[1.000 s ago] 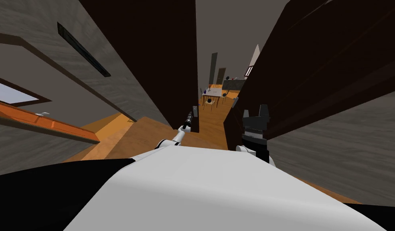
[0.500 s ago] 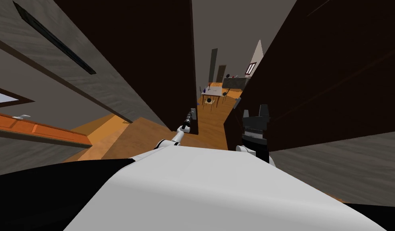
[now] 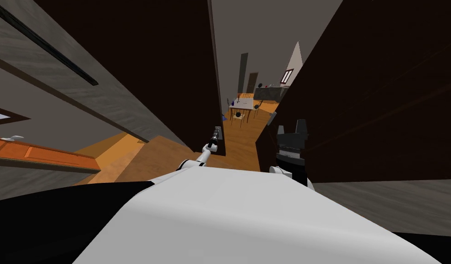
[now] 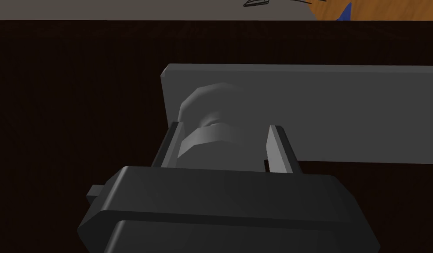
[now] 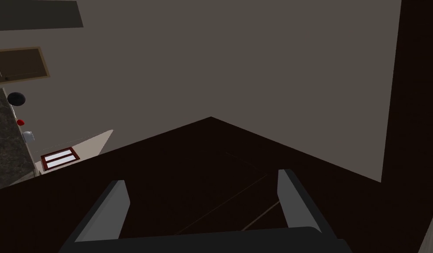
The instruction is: Push the door open
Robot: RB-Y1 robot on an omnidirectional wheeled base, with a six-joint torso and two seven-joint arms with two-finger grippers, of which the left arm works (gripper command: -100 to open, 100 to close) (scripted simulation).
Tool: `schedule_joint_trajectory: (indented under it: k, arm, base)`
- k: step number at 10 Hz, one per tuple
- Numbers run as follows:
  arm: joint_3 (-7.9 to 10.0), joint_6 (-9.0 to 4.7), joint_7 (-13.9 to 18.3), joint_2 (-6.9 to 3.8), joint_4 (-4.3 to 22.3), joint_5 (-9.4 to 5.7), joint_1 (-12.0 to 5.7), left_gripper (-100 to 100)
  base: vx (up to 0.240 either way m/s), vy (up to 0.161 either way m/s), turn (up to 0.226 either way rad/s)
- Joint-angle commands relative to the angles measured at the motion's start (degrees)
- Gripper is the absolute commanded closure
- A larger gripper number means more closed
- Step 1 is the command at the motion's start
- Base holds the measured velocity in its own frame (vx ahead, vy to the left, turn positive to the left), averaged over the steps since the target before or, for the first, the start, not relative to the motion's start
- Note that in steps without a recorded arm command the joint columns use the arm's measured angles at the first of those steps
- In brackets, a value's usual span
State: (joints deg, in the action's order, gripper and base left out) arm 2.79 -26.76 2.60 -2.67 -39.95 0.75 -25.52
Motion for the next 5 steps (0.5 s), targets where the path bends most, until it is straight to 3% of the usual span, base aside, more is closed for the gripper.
schedule_joint_trajectory:
  k: [1,5]
  arm:
    - [0.00,0.05,0.0,-0.01,0.0,0.00,0.07,100]
    - [0.00,0.05,0.0,-0.01,0.0,0.00,0.07,100]
  base:
    - [-0.028,0.003,-0.006]
    - [-0.013,0.002,0.000]
